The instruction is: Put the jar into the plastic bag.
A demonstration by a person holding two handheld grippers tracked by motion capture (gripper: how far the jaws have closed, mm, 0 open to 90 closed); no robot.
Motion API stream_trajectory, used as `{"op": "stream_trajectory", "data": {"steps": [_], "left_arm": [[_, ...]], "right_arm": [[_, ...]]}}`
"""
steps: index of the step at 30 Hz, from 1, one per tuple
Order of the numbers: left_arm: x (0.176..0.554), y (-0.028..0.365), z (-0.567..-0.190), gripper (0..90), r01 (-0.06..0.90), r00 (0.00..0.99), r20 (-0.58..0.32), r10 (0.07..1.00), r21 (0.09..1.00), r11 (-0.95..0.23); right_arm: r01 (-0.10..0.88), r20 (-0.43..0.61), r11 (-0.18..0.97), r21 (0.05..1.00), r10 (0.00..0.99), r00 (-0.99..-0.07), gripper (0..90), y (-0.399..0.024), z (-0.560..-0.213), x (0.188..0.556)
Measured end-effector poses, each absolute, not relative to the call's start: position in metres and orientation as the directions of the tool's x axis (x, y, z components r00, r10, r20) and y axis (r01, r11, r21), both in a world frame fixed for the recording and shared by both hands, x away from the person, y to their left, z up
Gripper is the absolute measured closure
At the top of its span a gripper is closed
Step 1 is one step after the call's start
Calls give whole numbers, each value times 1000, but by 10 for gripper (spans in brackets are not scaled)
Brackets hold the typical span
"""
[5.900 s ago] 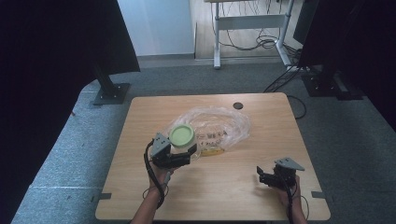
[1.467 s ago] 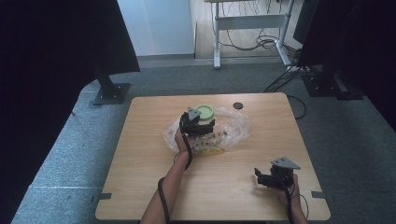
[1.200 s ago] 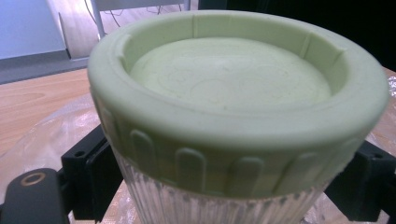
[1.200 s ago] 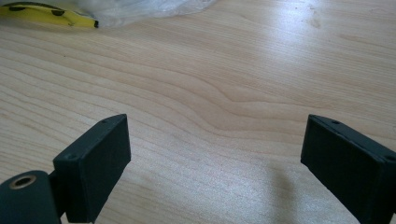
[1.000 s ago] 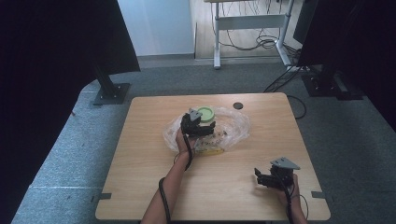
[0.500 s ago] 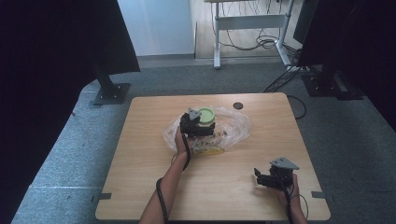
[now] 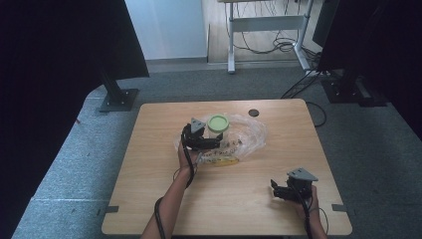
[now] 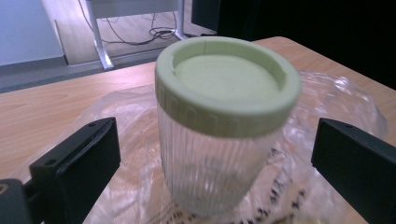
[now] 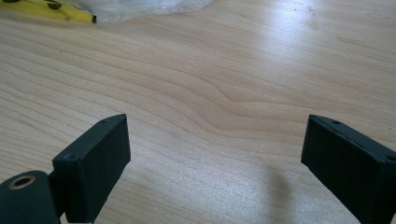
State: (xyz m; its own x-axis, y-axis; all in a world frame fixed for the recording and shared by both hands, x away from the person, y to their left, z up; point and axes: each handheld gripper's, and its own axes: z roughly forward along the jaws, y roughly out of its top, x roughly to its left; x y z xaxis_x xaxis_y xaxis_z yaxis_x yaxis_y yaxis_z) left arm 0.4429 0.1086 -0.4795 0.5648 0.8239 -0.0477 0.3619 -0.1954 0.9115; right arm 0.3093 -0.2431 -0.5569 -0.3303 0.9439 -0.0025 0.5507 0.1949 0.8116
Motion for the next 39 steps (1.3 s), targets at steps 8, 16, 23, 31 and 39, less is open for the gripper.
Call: {"op": "stream_trajectory", "data": {"steps": [8,16,23,31,39], "left_arm": [[407,134,-483,18,361,587,-68,807,914,-186],[369,162,-484,22,334,583,-39,811,922,-195],[339,177,-493,24,326,583,8,812,914,-243],[309,191,-514,25,360,589,21,808,888,-285],[307,201,-530,31,409,575,-35,818,878,-249]], "right_arm": [[550,-7,195,812,945,-326,79,-243,-557,309],[551,-7,193,812,947,-321,79,-243,-557,309],[552,-9,193,811,948,-318,79,-243,-557,309],[555,-10,192,809,950,-313,78,-243,-557,309],[554,-18,197,809,950,-312,77,-243,-557,309]]}}
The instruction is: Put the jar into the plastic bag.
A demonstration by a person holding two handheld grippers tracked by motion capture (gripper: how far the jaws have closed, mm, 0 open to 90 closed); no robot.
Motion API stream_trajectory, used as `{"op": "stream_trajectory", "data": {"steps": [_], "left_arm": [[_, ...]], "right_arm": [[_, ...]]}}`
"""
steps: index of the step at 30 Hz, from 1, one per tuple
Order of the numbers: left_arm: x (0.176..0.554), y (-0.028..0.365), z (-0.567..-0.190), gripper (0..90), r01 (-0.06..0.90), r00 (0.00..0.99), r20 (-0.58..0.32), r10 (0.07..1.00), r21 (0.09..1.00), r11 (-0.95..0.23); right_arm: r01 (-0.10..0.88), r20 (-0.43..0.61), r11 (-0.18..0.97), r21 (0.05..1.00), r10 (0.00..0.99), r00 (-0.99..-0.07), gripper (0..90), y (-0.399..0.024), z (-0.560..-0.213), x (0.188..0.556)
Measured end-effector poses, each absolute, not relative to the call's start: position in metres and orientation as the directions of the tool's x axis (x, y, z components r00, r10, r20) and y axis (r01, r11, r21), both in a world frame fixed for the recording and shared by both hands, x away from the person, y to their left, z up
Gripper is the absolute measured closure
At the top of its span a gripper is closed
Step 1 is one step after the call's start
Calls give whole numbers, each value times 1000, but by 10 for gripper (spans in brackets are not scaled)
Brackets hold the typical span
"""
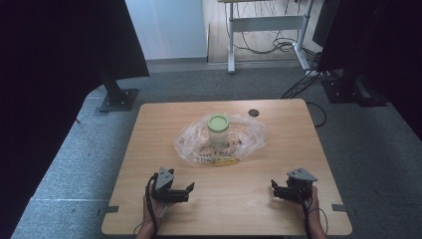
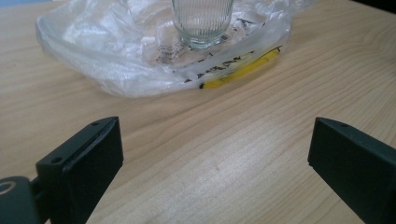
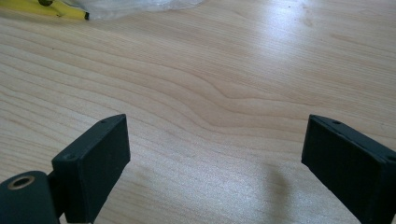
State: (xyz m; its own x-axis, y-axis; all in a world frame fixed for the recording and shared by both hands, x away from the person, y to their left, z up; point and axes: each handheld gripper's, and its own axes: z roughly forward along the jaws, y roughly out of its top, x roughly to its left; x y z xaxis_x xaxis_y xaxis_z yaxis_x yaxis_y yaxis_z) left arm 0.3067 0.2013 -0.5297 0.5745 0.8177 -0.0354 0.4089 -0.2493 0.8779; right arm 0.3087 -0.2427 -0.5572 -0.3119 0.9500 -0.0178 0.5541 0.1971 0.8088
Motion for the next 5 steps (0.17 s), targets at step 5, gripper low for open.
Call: {"op": "stream_trajectory", "data": {"steps": [5], "left_arm": [[304,200,-531,31,415,572,-52,819,879,-234]], "right_arm": [[549,-17,195,813,950,-313,69,-243,-557,308]]}}
